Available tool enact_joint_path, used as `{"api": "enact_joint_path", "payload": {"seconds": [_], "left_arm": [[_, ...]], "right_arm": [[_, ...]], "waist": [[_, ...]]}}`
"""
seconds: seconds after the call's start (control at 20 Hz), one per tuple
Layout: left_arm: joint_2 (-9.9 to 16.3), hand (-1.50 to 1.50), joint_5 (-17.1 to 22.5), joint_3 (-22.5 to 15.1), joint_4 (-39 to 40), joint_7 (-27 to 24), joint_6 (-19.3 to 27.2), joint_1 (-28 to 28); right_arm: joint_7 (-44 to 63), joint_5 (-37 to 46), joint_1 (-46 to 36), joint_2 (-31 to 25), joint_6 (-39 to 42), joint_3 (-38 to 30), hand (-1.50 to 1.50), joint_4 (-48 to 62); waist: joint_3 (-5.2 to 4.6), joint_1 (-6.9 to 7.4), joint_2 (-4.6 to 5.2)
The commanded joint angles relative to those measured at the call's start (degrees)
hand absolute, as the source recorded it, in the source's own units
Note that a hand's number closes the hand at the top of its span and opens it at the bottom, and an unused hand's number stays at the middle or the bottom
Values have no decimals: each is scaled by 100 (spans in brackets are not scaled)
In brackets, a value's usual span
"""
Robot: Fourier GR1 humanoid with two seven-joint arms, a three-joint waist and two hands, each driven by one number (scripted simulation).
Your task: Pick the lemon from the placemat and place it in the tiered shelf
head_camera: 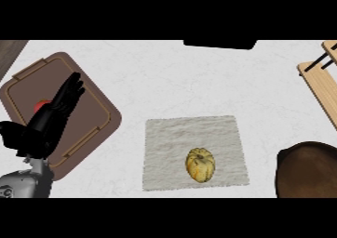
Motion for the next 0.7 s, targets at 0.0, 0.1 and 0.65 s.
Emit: {"api": "enact_joint_path", "payload": {"seconds": [0.0,0.1,0.65], "left_arm": [[-51,0,-16,-49,57,4,1,27],[35,0,59,18,-10,83,-64,-61],[-169,0,-129,-52,44,-175,138,67]], "right_arm": [[772,615,-502,-195,1525,201,150,562],[802,780,-711,-212,1708,258,150,750],[-334,497,-984,-550,633,-118,150,1264]], "waist": [[0,29,-51],[10,38,-59],[35,-48,-35]]}}
